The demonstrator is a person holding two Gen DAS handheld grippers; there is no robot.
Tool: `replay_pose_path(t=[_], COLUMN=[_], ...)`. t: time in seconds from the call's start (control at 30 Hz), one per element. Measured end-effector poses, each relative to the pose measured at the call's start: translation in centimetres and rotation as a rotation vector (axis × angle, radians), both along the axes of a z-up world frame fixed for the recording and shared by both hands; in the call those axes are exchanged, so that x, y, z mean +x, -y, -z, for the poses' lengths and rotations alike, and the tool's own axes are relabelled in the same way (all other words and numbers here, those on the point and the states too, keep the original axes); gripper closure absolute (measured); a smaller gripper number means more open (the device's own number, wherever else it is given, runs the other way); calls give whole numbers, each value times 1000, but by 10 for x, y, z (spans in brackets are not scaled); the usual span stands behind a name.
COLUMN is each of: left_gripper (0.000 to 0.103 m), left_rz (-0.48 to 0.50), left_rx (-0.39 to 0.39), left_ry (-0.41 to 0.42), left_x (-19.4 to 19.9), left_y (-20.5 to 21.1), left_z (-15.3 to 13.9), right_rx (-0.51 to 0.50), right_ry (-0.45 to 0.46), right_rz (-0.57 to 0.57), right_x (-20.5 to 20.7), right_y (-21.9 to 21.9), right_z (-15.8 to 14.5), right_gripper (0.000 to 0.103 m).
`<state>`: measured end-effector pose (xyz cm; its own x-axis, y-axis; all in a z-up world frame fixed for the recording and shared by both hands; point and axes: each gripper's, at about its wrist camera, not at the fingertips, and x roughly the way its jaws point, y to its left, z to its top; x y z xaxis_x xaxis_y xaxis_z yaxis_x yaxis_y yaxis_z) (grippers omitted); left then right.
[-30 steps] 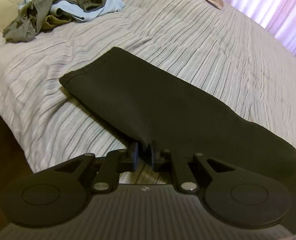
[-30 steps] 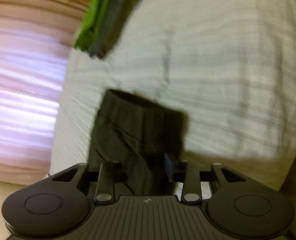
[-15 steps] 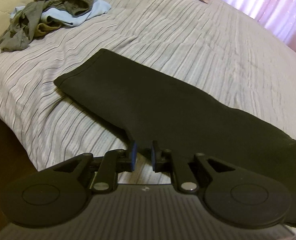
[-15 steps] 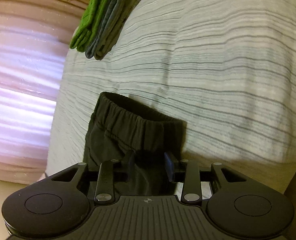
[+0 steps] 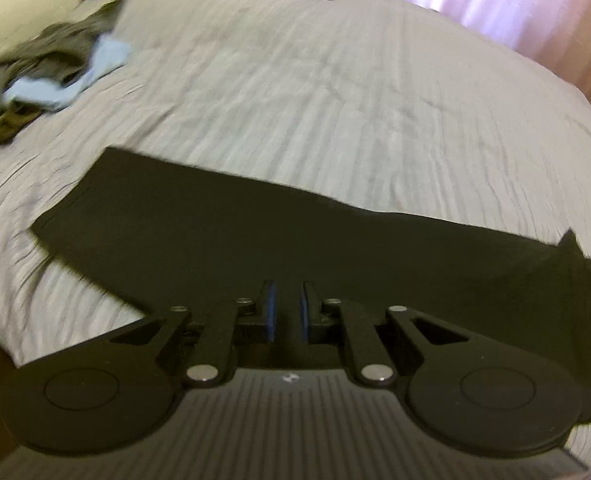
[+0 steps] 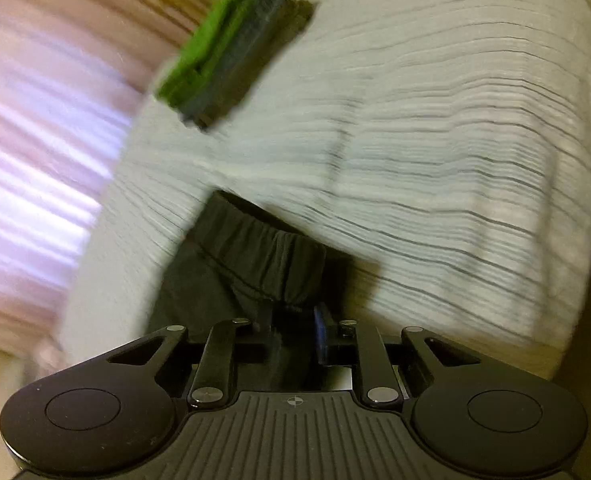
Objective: Fold clothes
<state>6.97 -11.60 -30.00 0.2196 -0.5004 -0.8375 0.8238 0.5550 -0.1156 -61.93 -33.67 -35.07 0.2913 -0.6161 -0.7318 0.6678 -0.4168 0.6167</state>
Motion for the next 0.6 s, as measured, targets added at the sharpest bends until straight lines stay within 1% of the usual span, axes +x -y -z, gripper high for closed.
replay_pose_path(t=[0.03,0.07,0.1,0.13,0.17,0.2,0.23,0.27,0.3,0.4,0.5,0.53,0.57,0.6], left_gripper=[94,94,94,94,94,94,94,94,94,93,89,85,80,78], left_rz=[22,49,85,123,160,197,237,279,321,455,563,589,609,626], left_rx=[2,2,1,0,-1,-2,-5,-11,-18,-15,-24,-31,-44,-54], left_ry=[-1,3,6,5,4,4,-5,-24,-43,-110,-142,-171,-212,-247], left_x=[-4,-9,-14,-19,-24,-29,-35,-40,-46,-67,-96,-103,-109,-114], left_y=[8,16,24,33,42,51,61,73,86,129,178,193,208,221], left_z=[0,0,0,0,0,0,0,1,1,7,15,18,20,23], right_rx=[40,71,93,88,74,60,45,9,-31,-81,-87,-80,-73,-64], right_ry=[-5,19,28,-22,-91,-159,-227,-281,-300,-229,-170,-161,-151,-144], right_rz=[0,7,7,-7,-26,-45,-63,-88,-112,-185,-278,-306,-333,-352], right_x=[0,-3,-4,-3,-1,1,3,4,3,0,7,10,14,16], right_y=[3,7,12,14,15,17,19,21,25,55,97,109,121,129], right_z=[9,14,13,3,-10,-22,-34,-46,-54,-55,-39,-32,-25,-19], right_gripper=[84,81,69,52,38,32,31,31,31,31,30,23,17,13])
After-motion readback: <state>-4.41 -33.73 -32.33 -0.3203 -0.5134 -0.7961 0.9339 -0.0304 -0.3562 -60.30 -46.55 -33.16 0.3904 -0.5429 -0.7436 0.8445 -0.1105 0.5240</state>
